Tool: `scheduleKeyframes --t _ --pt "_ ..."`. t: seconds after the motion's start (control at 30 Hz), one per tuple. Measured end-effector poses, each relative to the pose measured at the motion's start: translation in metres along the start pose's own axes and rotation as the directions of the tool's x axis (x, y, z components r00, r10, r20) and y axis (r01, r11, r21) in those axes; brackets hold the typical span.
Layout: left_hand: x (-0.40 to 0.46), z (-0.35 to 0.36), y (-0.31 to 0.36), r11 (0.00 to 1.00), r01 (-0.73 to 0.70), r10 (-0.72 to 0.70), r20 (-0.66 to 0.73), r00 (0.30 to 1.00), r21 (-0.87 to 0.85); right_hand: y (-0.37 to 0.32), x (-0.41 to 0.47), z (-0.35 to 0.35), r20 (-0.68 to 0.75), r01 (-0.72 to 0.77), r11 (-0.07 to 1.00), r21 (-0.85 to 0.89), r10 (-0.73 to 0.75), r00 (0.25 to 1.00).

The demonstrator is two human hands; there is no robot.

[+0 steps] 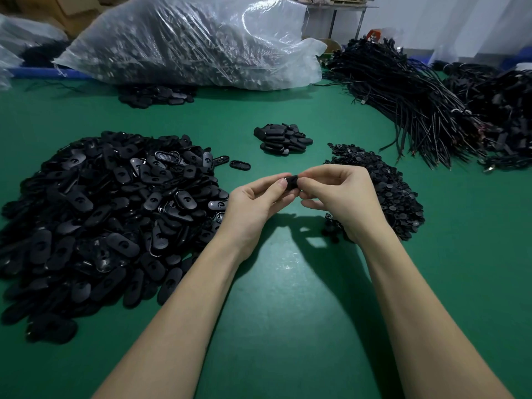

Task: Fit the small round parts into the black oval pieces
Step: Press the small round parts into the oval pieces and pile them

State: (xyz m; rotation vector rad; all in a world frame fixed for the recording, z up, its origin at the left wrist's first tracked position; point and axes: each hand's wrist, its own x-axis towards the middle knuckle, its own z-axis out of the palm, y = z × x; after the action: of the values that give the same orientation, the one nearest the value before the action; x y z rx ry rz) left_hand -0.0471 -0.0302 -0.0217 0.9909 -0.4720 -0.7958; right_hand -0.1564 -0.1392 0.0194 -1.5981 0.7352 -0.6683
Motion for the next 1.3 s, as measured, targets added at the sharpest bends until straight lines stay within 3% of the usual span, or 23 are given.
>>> scheduleKeyframes --t 0.5,1.3 --pt "0.0 0.0 -0.002 0.998 -0.037 0.038 -0.008 0.999 0.046 -0.001 -0.002 0.007 -0.034 -0.071 0.993 0.092 0.074 0.997" --pt "-0.002 0.002 -0.001 0.999 -0.042 0.043 -0.04 0.998 0.025 0.002 -0.004 0.014 -0.075 -0.038 0.998 0.057 0.043 0.996"
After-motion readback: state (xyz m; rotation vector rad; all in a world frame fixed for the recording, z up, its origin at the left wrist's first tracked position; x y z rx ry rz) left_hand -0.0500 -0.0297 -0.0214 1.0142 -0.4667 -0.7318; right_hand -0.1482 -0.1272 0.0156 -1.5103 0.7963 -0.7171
